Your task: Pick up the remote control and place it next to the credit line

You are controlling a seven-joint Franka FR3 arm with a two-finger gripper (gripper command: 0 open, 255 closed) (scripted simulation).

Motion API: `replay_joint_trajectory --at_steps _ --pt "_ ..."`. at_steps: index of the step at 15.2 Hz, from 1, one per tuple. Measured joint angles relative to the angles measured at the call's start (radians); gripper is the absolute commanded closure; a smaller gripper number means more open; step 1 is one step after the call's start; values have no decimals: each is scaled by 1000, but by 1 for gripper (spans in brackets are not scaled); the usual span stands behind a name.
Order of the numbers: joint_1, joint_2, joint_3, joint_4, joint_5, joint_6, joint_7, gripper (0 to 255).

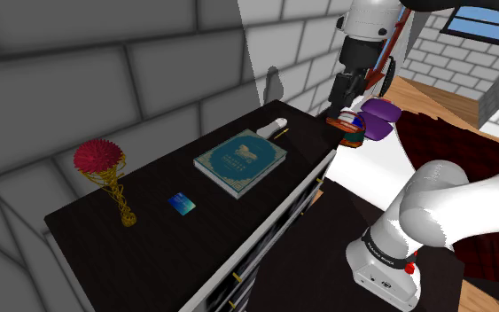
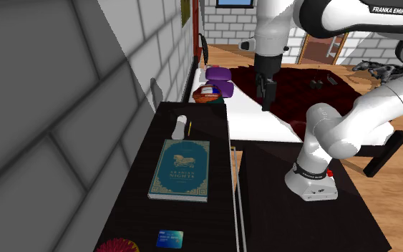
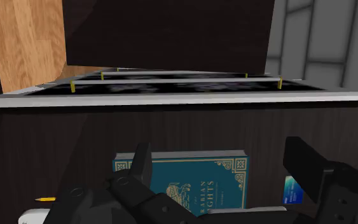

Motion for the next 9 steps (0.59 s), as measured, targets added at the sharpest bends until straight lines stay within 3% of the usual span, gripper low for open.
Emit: replay_joint_trajectory --at_steps 3,9 --pt "4 -6 -27 -24 -22 18 -51 0" --pt "13 21 -175 -116 -141 145 -312 0"
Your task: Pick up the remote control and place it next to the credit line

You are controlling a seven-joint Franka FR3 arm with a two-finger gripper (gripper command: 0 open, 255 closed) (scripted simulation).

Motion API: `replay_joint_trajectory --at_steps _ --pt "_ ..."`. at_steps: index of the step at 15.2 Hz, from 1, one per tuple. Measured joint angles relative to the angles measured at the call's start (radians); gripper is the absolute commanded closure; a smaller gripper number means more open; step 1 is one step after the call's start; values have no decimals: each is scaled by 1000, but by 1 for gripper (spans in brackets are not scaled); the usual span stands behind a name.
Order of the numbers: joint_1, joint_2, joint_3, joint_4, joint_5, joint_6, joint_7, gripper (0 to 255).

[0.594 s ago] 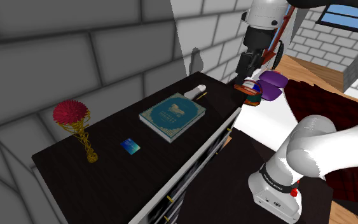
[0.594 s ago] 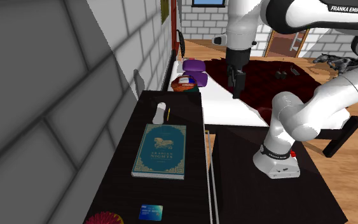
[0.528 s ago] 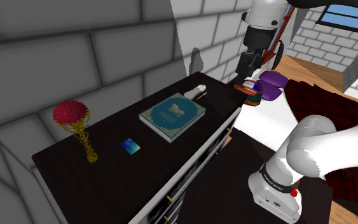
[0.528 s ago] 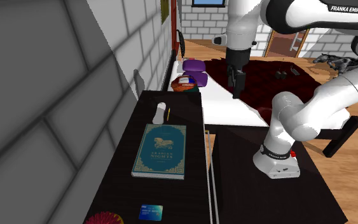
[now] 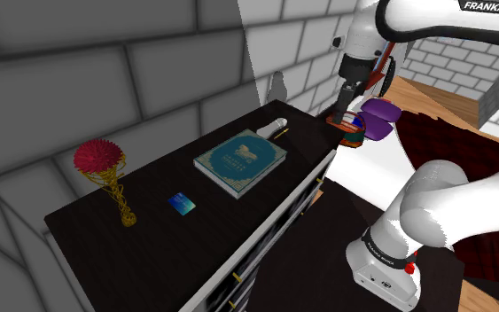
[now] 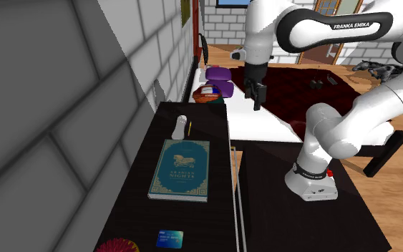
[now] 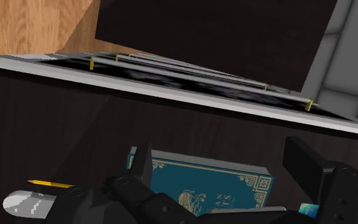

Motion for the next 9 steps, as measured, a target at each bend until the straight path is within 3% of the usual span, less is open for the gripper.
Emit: replay_joint_trajectory --at_steps 9 --pt "35 190 -220 -7 -128 229 -382 0"
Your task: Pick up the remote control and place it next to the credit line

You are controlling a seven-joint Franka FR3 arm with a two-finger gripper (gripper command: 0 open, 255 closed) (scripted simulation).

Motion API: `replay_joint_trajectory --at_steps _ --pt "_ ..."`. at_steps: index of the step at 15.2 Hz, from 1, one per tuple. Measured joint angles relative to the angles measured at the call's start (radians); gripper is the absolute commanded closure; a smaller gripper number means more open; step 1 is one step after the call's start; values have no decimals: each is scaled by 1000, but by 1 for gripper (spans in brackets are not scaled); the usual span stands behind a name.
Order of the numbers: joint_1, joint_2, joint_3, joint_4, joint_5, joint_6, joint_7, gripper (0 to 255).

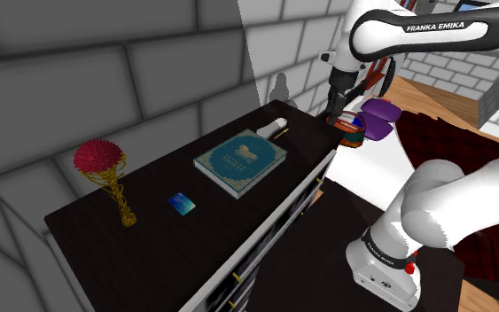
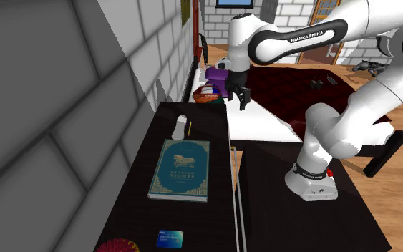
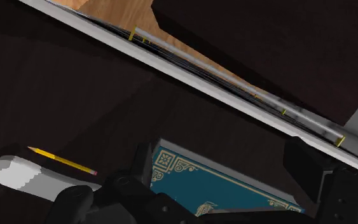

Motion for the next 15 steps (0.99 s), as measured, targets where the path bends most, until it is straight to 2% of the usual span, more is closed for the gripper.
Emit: replay_joint_trajectory --at_steps 4,8,11,15 --pt "29 133 -104 33 -19 116 -180 0" --pt "75 287 -189 95 11 218 -358 0" --pt "101 412 -253 151 62 288 -515 0" --pt "124 605 -300 266 187 345 -735 0"
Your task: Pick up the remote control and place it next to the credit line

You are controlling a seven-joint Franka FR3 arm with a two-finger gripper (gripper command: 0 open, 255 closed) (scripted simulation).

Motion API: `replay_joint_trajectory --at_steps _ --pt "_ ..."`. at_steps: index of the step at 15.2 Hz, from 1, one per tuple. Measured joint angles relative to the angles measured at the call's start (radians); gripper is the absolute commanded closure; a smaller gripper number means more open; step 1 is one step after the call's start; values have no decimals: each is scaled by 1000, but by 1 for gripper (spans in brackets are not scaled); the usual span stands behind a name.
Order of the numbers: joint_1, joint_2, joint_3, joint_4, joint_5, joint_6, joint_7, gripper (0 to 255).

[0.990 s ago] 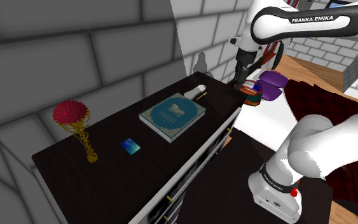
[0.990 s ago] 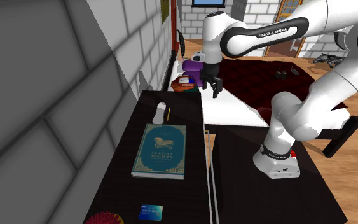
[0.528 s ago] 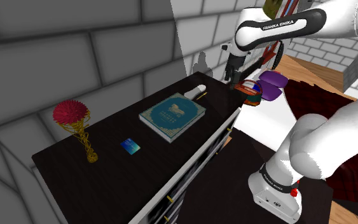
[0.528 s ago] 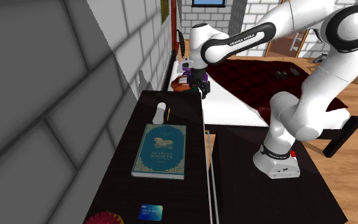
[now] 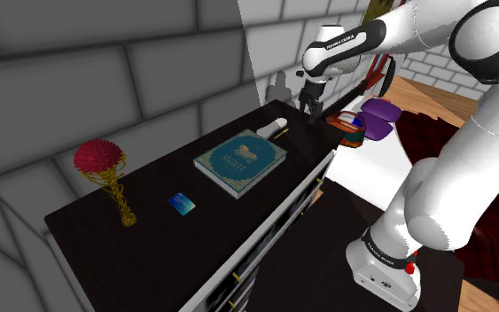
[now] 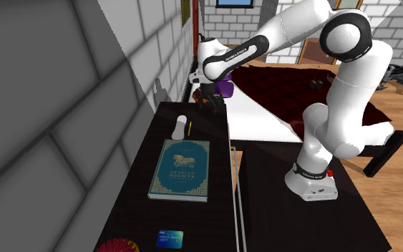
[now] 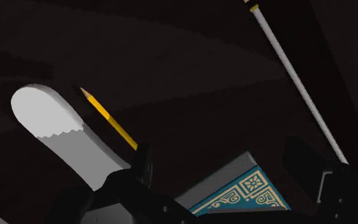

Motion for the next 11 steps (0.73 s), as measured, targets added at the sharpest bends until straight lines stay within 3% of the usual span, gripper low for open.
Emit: replay_joint_trajectory --at_steps 5,11 --pt "-40 232 21 156 168 36 -259 0" --pt "-149 493 118 395 309 36 -497 0"
